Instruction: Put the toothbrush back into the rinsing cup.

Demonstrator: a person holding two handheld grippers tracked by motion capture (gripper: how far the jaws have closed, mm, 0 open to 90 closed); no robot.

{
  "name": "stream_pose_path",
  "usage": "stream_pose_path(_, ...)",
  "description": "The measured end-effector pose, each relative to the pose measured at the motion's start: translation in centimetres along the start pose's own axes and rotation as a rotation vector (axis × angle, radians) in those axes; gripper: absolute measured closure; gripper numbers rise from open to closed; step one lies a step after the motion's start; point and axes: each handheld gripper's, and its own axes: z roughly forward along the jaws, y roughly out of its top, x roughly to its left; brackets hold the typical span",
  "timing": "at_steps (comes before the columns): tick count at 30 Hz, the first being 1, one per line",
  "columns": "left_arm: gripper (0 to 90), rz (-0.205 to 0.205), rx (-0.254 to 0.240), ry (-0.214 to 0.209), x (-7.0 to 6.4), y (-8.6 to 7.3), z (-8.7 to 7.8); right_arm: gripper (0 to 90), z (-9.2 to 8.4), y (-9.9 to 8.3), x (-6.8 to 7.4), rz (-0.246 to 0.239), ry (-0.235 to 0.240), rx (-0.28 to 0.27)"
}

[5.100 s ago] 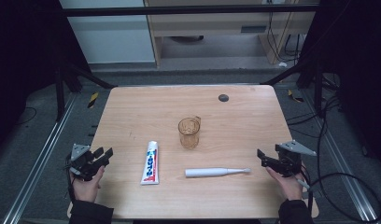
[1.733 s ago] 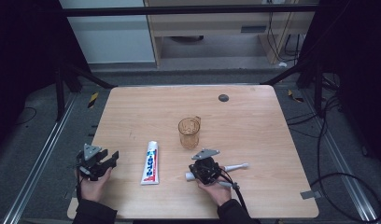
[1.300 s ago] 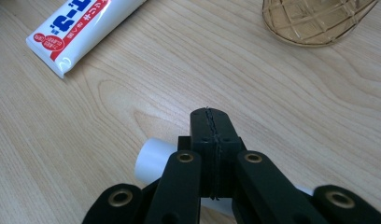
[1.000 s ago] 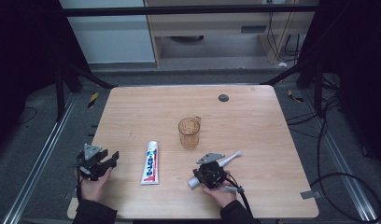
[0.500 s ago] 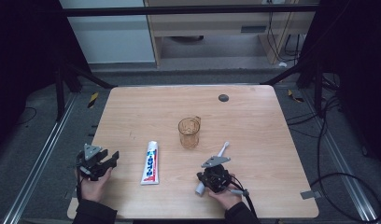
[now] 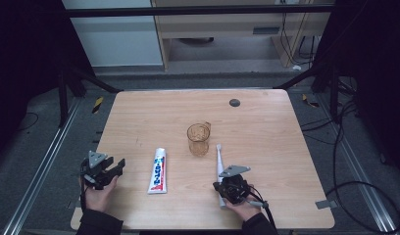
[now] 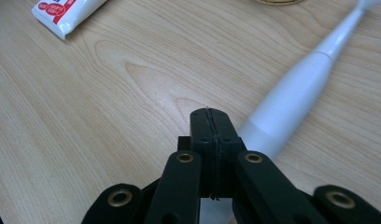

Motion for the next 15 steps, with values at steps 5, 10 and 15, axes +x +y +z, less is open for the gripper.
stream_pose_path(5, 50.6, -0.001, 0.0, 0.0, -0.02, 0.0, 0.0, 90.0, -0.14, -0.15, -0.22, 0.0, -0.007, 0.0)
stream_pose_path(10, 50.7, -0.001, 0.0, 0.0, -0.02, 0.0, 0.01, 90.0, -0.3, -0.33, -0.37, 0.006, -0.013, 0.004)
stream_pose_path(15, 50.7, -0.001, 0.001, 0.0, -0.02, 0.0, 0.02, 90.0, -0.5, -0.38, -0.48, 0.012, -0.018, 0.001)
